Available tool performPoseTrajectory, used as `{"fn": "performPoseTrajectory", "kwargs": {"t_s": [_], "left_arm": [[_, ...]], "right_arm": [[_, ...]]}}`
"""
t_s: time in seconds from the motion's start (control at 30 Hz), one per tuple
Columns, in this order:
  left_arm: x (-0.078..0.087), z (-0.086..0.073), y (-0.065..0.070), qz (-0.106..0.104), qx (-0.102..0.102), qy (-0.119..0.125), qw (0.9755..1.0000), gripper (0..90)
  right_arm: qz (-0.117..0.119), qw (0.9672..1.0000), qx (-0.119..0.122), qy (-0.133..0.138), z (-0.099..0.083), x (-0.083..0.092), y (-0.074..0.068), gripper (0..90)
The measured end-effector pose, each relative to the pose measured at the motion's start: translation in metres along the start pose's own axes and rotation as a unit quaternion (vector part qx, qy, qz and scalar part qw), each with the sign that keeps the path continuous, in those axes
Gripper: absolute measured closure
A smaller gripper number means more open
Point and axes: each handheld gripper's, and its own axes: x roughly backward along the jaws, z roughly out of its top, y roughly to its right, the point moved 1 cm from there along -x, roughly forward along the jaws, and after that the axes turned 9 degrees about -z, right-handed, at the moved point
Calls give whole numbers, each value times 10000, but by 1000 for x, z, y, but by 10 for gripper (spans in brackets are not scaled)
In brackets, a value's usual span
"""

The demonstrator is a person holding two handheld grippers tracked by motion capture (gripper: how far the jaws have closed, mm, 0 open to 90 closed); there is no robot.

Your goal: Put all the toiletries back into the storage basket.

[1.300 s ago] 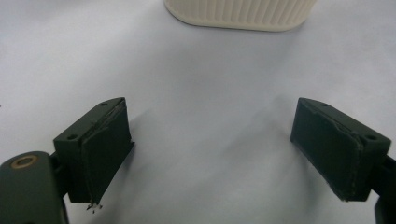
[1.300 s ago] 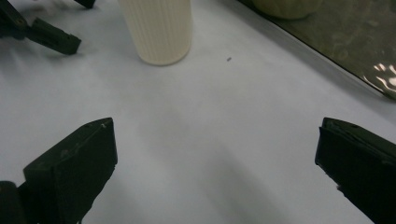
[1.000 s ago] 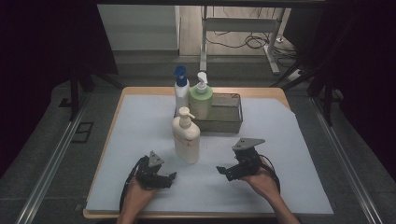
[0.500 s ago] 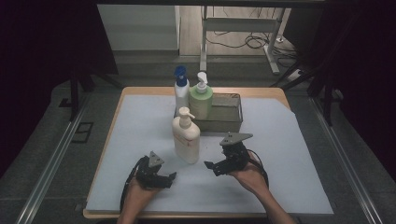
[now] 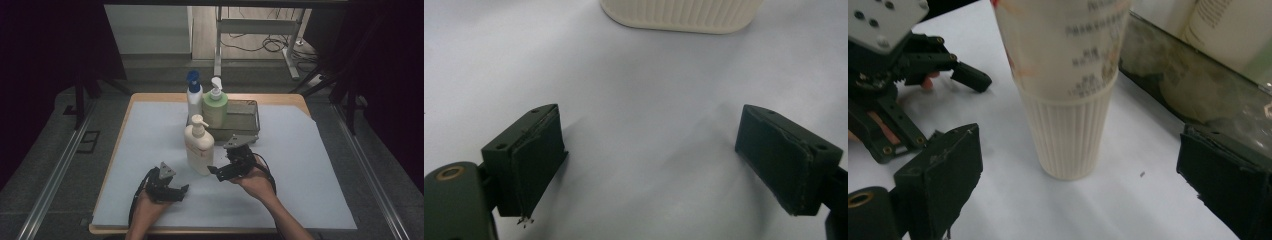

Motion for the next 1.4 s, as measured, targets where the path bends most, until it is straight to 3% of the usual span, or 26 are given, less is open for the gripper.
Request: {"fn": "performPoseTrajectory", "kwargs": {"t_s": [0.8,1.13,1.4], "left_arm": [[0,0,0,-2,1,6,10000,119],[0,0,0,-5,3,9,10000,119],[0,0,0,-7,3,8,10000,119]], "right_arm": [[-274,9996,48,29,41,-28,-17,159],[-274,9995,-110,137,49,-38,-18,300],[-390,9992,11,106,55,-39,-21,351]]}}
